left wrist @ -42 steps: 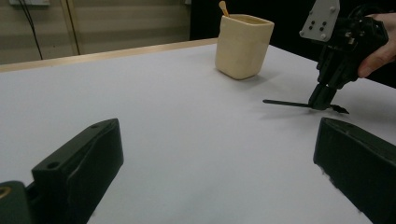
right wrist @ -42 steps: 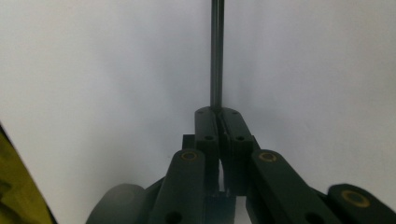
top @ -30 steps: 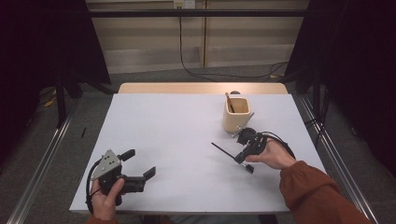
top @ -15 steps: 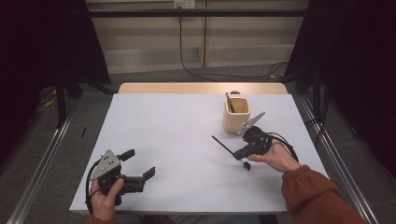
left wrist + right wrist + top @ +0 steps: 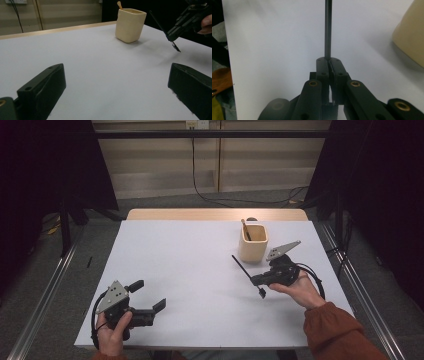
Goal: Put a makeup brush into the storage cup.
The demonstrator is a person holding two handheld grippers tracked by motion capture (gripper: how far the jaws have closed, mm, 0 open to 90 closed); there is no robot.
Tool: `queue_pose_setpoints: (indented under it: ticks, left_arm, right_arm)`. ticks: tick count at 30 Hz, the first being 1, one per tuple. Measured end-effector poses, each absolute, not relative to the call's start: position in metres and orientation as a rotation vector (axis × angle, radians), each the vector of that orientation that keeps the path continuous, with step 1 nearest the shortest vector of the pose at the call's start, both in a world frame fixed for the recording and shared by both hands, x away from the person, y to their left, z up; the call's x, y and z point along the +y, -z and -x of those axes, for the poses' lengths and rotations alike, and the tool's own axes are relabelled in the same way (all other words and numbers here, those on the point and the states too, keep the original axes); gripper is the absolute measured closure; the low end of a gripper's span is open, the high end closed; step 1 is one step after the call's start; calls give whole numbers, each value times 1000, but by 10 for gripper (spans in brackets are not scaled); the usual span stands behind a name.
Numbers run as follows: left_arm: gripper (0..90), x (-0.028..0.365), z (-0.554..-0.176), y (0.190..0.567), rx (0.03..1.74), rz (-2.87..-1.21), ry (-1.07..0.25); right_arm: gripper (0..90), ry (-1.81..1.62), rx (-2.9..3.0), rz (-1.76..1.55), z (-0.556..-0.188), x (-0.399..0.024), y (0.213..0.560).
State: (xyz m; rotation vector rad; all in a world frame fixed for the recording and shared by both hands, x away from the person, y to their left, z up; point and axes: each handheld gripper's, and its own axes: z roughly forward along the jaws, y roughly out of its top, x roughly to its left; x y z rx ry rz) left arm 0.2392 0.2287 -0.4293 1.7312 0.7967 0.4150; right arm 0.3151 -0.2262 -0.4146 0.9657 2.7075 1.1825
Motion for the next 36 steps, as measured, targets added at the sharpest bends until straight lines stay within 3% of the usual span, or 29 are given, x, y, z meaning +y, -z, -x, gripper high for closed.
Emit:
queue_pose_setpoints:
  ticks: [36]
  left_arm:
    - [15, 234, -239, 427, 835, -1707, -420]
  right_arm:
    - [863, -1639, 2390, -835, -303, -244, 394]
